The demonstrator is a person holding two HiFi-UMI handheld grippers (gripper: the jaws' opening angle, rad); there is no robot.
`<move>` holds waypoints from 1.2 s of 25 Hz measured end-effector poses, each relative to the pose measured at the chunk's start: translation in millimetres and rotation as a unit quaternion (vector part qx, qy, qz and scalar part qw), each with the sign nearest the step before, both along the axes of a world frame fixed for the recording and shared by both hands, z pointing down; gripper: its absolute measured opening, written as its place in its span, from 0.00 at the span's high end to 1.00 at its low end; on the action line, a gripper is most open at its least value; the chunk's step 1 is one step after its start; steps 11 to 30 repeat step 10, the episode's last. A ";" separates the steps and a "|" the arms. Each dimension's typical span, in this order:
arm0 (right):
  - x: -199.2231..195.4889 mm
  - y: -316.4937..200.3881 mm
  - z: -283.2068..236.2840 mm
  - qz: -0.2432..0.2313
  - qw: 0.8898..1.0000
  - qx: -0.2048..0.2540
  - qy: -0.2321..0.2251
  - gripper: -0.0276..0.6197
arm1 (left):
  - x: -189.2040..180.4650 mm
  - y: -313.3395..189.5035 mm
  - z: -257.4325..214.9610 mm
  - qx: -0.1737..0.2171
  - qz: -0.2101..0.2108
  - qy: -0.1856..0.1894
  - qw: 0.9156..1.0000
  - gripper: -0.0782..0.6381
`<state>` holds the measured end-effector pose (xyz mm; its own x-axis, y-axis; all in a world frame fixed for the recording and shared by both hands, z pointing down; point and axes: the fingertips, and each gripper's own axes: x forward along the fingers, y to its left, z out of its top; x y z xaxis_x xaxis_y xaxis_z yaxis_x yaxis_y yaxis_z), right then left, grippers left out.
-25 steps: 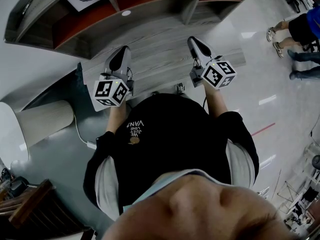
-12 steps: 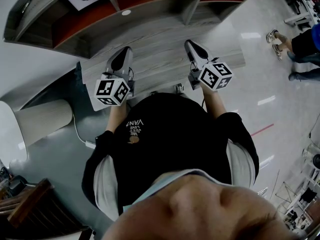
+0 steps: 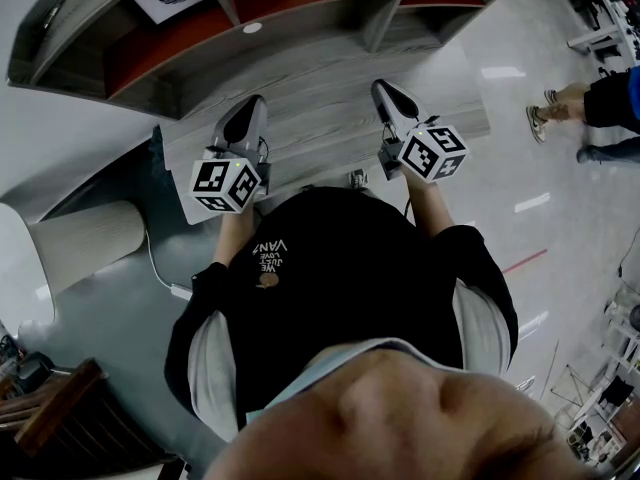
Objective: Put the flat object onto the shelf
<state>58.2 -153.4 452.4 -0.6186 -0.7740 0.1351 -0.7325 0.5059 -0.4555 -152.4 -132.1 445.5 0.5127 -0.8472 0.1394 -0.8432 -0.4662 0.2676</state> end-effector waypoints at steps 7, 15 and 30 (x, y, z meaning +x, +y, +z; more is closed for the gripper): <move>0.9 -1.6 -3.1 0.001 1.000 0.002 -0.001 0.96 | -1.8 -0.9 -0.9 0.000 -0.003 0.000 1.000 0.89; 2.0 -2.0 -4.7 0.002 1.000 0.004 -0.002 0.96 | -1.9 -1.6 -1.4 0.001 -0.004 0.000 1.000 0.89; 2.0 -2.0 -4.7 0.002 1.000 0.004 -0.002 0.96 | -1.9 -1.6 -1.4 0.001 -0.004 0.000 1.000 0.89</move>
